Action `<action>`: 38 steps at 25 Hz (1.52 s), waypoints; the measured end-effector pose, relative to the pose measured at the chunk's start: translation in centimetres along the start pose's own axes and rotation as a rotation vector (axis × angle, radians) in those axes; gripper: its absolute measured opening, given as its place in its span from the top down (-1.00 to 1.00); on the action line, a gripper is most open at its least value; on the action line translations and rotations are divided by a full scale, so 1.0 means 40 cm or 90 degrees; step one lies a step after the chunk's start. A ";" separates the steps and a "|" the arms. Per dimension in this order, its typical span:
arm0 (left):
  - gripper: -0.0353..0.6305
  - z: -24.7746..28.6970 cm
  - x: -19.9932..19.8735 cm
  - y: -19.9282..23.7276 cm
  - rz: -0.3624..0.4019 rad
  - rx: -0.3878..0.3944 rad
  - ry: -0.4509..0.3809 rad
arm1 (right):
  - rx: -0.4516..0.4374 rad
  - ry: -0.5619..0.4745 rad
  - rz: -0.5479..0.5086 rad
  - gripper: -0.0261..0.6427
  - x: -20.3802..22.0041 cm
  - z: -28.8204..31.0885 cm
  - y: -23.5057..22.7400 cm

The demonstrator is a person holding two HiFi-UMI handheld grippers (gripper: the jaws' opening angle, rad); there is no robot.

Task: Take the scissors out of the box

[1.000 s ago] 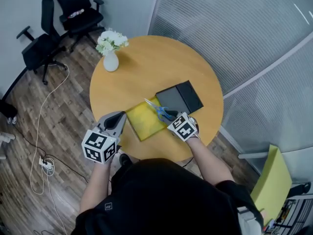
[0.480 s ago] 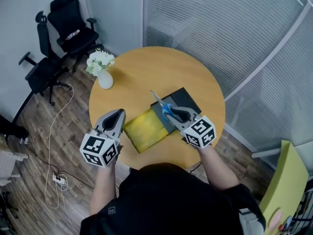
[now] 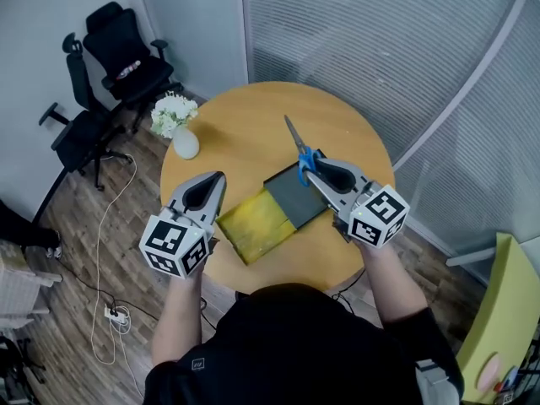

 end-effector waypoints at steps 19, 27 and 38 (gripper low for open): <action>0.85 -0.039 -0.021 -0.015 -0.001 -0.063 -0.051 | 0.057 -0.145 0.091 0.64 -0.035 -0.002 0.072; 0.85 -0.033 -0.014 -0.010 -0.010 -0.054 -0.055 | 0.051 -0.141 0.065 0.64 -0.038 0.002 0.081; 0.85 -0.016 -0.005 -0.013 -0.013 -0.047 -0.048 | 0.050 -0.133 0.067 0.64 -0.023 0.003 0.069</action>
Point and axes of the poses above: the fingertips, and each gripper's own axes: z forward along the fingers, y to its left, x out of its underside, the point moved 9 cm from there along -z, backward along the fingers, and after that the axes turned 8 degrees about x, right-handed, at the moved point
